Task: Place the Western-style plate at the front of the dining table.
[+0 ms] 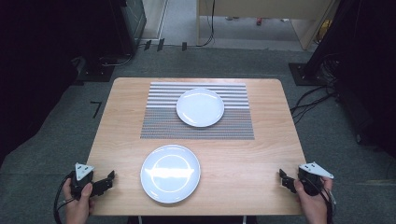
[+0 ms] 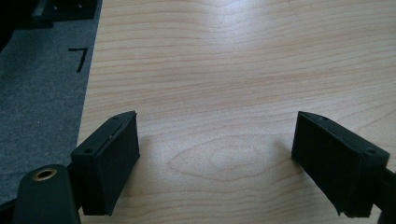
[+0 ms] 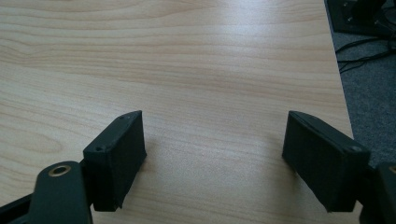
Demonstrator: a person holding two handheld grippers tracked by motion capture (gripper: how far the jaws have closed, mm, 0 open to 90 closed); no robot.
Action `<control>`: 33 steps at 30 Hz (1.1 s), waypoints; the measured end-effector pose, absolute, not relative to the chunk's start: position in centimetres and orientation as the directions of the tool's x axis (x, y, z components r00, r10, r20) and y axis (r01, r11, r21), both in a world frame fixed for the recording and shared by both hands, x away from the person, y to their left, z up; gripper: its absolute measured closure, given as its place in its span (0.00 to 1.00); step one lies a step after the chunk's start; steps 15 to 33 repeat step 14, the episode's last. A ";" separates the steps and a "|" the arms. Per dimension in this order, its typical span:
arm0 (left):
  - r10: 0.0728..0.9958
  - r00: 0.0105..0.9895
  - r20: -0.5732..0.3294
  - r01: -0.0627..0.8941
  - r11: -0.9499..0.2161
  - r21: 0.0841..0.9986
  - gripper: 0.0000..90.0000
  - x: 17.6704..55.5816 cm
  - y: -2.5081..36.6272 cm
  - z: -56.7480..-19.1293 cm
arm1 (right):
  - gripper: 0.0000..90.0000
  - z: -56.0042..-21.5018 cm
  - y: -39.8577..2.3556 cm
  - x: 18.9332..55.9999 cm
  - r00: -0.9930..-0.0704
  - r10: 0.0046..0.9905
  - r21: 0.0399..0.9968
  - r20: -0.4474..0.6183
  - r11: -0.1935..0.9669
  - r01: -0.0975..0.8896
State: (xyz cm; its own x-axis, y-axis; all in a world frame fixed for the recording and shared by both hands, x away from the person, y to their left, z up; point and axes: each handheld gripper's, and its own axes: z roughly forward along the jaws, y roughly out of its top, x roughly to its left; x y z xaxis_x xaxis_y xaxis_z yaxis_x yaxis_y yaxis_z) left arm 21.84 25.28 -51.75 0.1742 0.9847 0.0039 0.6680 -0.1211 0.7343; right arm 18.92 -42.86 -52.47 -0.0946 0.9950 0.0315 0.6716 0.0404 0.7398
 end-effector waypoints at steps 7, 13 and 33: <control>0.985 0.175 0.003 0.668 -0.121 0.734 0.16 21.8 25.3 -51.8 | 0.21 -52.5 -42.9 18.9 -0.103 0.994 0.739 0.030 0.048 0.672; 0.985 0.175 0.002 0.668 -0.121 0.734 0.16 21.8 25.3 -51.8 | 0.20 -52.5 -42.9 19.0 -0.104 0.994 0.738 0.030 0.048 0.673; 0.985 0.175 0.002 0.669 -0.121 0.734 0.16 21.8 25.3 -51.8 | 0.20 -52.5 -42.9 19.0 -0.104 0.994 0.738 0.030 0.049 0.673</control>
